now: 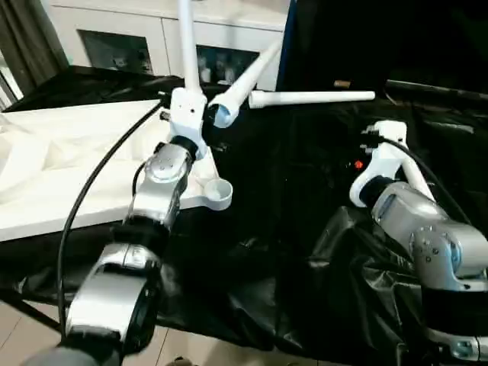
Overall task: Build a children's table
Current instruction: Pick table leg
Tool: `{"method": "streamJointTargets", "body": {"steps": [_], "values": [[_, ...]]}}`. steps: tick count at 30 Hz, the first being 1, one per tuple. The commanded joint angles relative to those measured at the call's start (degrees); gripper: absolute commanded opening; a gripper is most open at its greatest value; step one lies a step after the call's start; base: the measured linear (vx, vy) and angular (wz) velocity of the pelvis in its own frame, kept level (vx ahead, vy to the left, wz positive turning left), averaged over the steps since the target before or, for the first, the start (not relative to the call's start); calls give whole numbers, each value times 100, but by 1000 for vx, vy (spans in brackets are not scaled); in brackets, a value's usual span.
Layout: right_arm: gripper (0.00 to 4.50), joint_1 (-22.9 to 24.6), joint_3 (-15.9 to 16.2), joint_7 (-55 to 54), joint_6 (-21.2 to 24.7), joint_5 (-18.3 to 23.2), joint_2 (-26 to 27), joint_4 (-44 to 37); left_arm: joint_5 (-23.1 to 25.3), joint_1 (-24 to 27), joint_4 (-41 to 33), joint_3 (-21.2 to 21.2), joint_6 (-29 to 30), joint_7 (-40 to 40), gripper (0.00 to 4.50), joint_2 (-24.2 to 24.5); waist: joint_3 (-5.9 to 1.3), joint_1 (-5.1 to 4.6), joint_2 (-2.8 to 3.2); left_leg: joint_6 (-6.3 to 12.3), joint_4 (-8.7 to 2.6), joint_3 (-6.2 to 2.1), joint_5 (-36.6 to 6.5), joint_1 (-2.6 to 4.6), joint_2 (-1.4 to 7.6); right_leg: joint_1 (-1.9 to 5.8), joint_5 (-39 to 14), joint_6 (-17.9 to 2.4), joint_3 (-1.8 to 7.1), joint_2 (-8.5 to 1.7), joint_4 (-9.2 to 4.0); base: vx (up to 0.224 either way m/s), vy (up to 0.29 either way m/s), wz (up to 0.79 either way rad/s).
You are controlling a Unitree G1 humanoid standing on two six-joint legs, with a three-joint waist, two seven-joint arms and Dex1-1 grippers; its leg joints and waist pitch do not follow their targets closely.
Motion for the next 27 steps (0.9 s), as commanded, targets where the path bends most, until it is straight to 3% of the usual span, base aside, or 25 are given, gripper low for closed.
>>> {"method": "streamJointTargets", "body": {"steps": [1,8,15,27], "values": [[319,113,70,34,-88,-140,-103,-163,148,-226,291,-56,-176,88,3,72,-468,24,35,48,-312,-70,-166,38,192,428,429,-1124,246,-440,-352,0,0,0],[319,226,92,170,-111,-221,-269,-222,320,-588,1081,-147,-295,-38,3,249,-463,-8,1,110,-308,-64,-207,29,186,434,407,-1221,243,-433,-369,0,0,0],[319,231,73,422,-53,-288,-494,-214,566,-1048,1764,-243,-376,-178,3,424,-460,-1,14,124,-304,-72,-205,41,201,434,420,-1271,243,-453,-360,0,0,0],[319,288,81,768,-30,-334,-751,-162,829,-1336,2178,-423,-343,-783,3,650,-447,5,-16,152,-306,-65,-286,42,211,433,242,-1353,245,-466,-380,0,0,0]]}}
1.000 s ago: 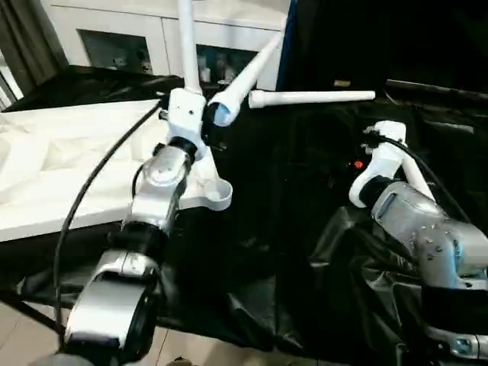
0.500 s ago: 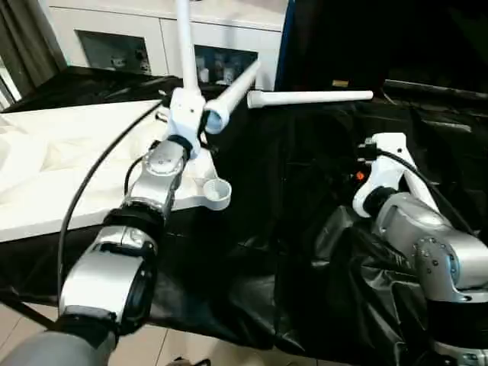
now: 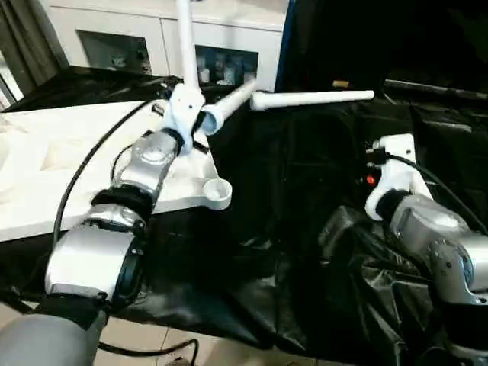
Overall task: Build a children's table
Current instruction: Pick table leg
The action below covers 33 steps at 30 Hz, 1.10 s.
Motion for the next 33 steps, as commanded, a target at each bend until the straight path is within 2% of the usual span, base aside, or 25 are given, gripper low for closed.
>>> {"method": "streamJointTargets", "body": {"steps": [1,7,14,17,23,24,25,26,29,33], "values": [[319,-38,-23,64,-17,-39,-87,-70,99,-165,17,-72,-23,-137,3,63,-447,29,-10,128,-317,-63,-275,48,214,433,236,-1351,248,-469,-375,0,0,0],[319,-78,-38,172,-57,-57,-131,-3,-51,-235,-37,21,-100,-734,3,192,-447,37,-23,163,-316,-59,-237,40,204,435,299,-1393,247,-474,-368,0,0,0],[319,-81,-77,225,-117,-87,-136,85,-172,-95,-419,-101,-289,-2424,3,469,-432,46,-20,134,-343,-59,-287,60,234,412,210,-1441,249,-501,-371,0,0,0],[319,-88,-72,231,-124,-105,-119,100,-174,-38,-537,-159,-296,-2700,3,536,-436,47,-15,107,-340,-54,-299,63,246,407,237,-1467,251,-503,-351,0,0,0],[319,-123,-60,234,-146,-130,-75,137,-198,32,-758,-97,-417,-2707,3,625,-437,54,0,101,-343,-56,-311,57,249,415,311,-1491,246,-507,-340,0,0,0],[319,-129,-70,228,-159,-134,-53,148,-243,56,-875,-20,-419,-2689,3,666,-437,52,-3,94,-342,-54,-320,59,247,415,303,-1482,248,-507,-342,0,0,0],[319,-131,-77,217,-169,-138,-41,155,-292,73,-964,42,-409,-2660,3,696,-437,53,27,77,-344,-61,-320,59,250,414,300,-1488,246,-510,-339,0,0,0],[319,-127,-106,169,-176,-141,1,157,-405,112,-1150,177,-353,-2552,3,746,-440,46,15,58,-342,-57,-335,55,246,415,323,-1502,247,-508,-337,0,0,0],[319,-112,-123,114,-165,-126,78,143,-461,178,-1330,298,-380,-2319,3,775,-439,27,33,46,-340,-59,-358,59,254,405,363,-1543,241,-500,-329,0,0,0],[319,-130,-245,-123,-179,-96,333,166,-751,350,-1701,667,-421,-1708,3,596,-434,22,34,-1,-343,-56,-392,56,258,404,275,-1530,243,-495,-327,0,0,0]]}}
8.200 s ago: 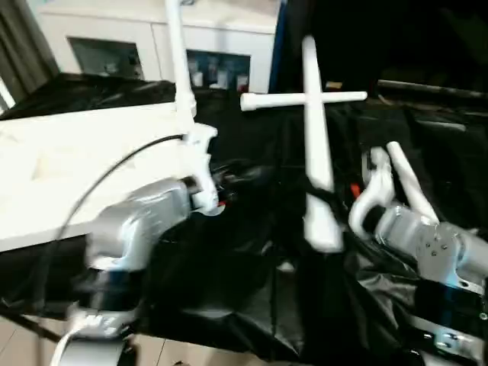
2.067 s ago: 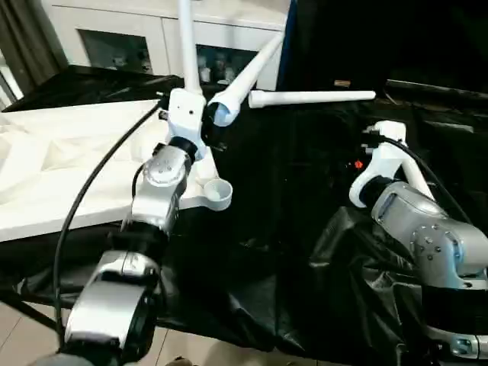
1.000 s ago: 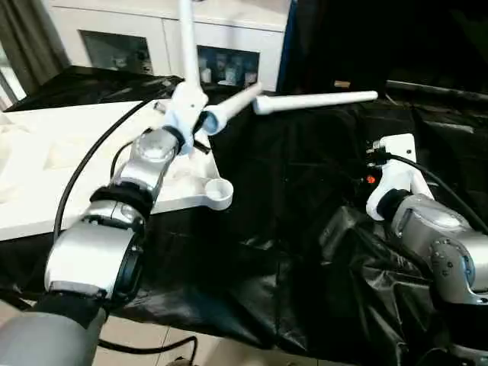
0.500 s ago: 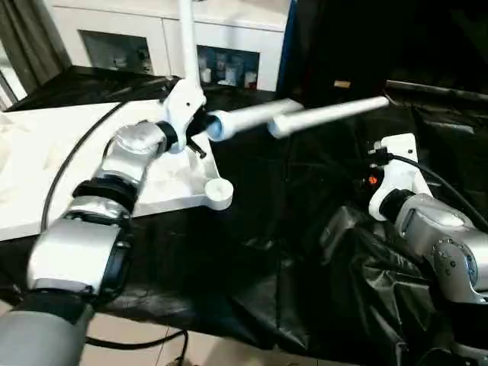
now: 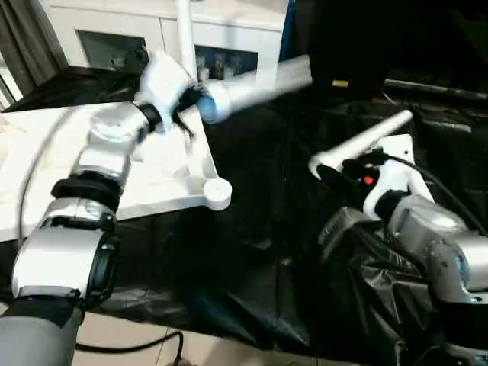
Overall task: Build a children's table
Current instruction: Pick table leg
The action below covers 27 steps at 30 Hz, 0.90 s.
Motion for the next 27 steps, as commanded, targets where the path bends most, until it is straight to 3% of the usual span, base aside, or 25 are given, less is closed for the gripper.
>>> {"method": "streamJointTargets", "body": {"steps": [1,3,4,5,7,9,10,11,12,14,15,18,27], "values": [[319,-181,-369,-296,3,220,265,92,-264,144,-382,288,-186,577,3,-197,-442,26,31,-6,-337,-59,-380,52,248,403,309,-1543,242,-493,-329,0,0,0],[354,-339,-776,-514,176,697,657,206,-457,341,-706,450,-321,851,0,-468,-460,26,25,46,-332,-54,-380,46,249,408,304,-1633,242,-505,-327,0,0,0],[354,-339,-776,-514,176,697,657,206,-457,341,-706,450,-321,851,0,-468,-454,37,29,48,-337,-57,-336,43,249,400,316,-1617,236,-490,-330,0,0,0],[359,-428,-930,-516,321,1009,844,241,-534,518,-991,456,-344,900,0,-649,-453,40,32,78,-338,-46,-313,66,251,381,378,-1576,240,-472,-333,0,0,0],[393,-483,-981,-498,378,1172,941,258,-549,647,-1181,403,-354,858,0,-761,-454,43,34,106,-344,-51,-264,57,257,390,442,-1538,234,-478,-322,0,0,0],[401,-656,-1215,-466,552,1759,1200,361,-642,927,-1570,299,-394,780,0,-1029,-460,48,16,154,-345,-46,-235,50,263,396,491,-1565,239,-499,-318,0,0,0],[409,-656,-1215,-466,552,1759,1200,361,-642,927,-1570,299,-394,780,0,-1029,-467,51,26,173,-340,-44,-230,46,257,390,458,-1580,234,-494,-321,0,0,0],[421,-815,-1440,-368,770,2333,1376,462,-718,1145,-1854,215,-431,787,0,-1250,-459,52,5,191,-347,-39,-246,46,256,394,402,-1579,235,-491,-326,0,0,0],[433,-870,-1525,-333,873,2548,1436,494,-782,1225,-1971,200,-421,797,0,-1349,-460,56,-17,208,-345,-34,-269,45,261,395,361,-1576,236,-499,-334,0,0,0],[440,-943,-1668,-339,1038,2773,1521,527,-863,1334,-2166,181,-402,840,0,-1468,-458,66,0,204,-352,-37,-250,50,266,376,218,-1510,230,-496,-343,0,0,0],[448,-973,-1744,-355,1089,2920,1565,564,-1015,1393,-2301,182,-316,748,0,-1557,-454,62,-30,199,-353,-30,-261,50,264,373,181,-1480,230,-489,-354,0,0,0],[448,-1059,-1974,-477,1170,3405,1681,667,-1319,1596,-2689,156,-76,494,0,-1745,-447,86,-37,134,-359,-25,-245,44,261,369,34,-1442,235,-511,-353,0,0,0],[448,-1252,-2495,-761,1278,4322,1756,906,-1910,2074,-3454,-24,439,-23,0,-1967,-431,81,-32,40,-376,-12,-297,42,249,332,-281,-1208,228,-475,-396,0,0,0]]}}
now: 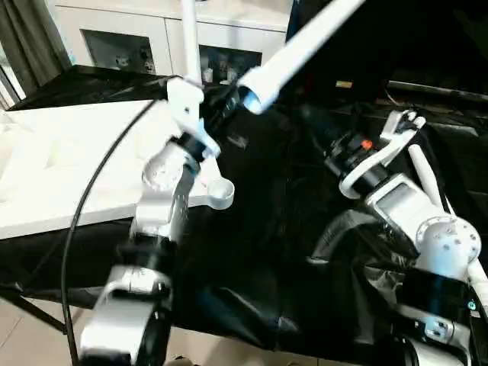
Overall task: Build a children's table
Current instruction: Pick table leg
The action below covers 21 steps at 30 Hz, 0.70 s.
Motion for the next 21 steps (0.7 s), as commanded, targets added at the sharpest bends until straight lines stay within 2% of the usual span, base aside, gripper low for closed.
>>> {"method": "streamJointTargets", "body": {"steps": [1,5,8,11,16,17,19,21], "values": [[448,-141,-151,-101,102,354,-19,52,-116,34,-221,-116,96,-109,0,-39,-434,1,-19,28,-376,-26,-299,45,241,342,-294,-1171,230,-475,-399,0,0,0],[448,-185,-181,-157,130,522,-48,65,-196,119,-314,-146,247,-189,0,-77,-431,1,-30,-12,-383,-26,-301,38,233,348,-371,-1075,230,-473,-411,0,0,0],[448,-264,-200,-342,226,638,-83,240,-390,366,-680,-368,553,-570,0,-101,-428,-6,-38,-43,-386,-22,-285,34,232,341,-437,-1071,231,-476,-413,0,0,0],[448,-273,-170,-371,295,858,-78,209,-489,490,-851,-460,754,-676,0,-123,-435,3,-48,-4,-385,-17,-245,28,233,347,-356,-1040,232,-471,-404,0,0,0],[448,-261,-126,-423,392,1046,-66,205,-459,612,-1027,-588,815,-701,0,-164,-421,-2,-51,-15,-392,-17,-310,22,229,343,-526,-949,230,-466,-436,0,0,0],[430,-253,-114,-473,410,1023,-58,235,-453,629,-1081,-599,844,-704,0,-163,-420,-7,-50,-37,-398,-23,-322,20,237,342,-565,-932,229,-468,-433,0,0,0],[430,-249,-104,-492,411,1026,-62,248,-460,640,-1111,-602,869,-706,0,-157,-423,-9,-50,-60,-395,-19,-293,19,231,338,-543,-917,231,-463,-433,0,0,0],[402,-242,-106,-516,401,1073,-60,271,-452,649,-1152,-607,888,-698,0,-138,-420,-11,-54,-67,-395,-18,-293,17,227,338,-515,-904,232,-460,-432,0,0,0]]}}
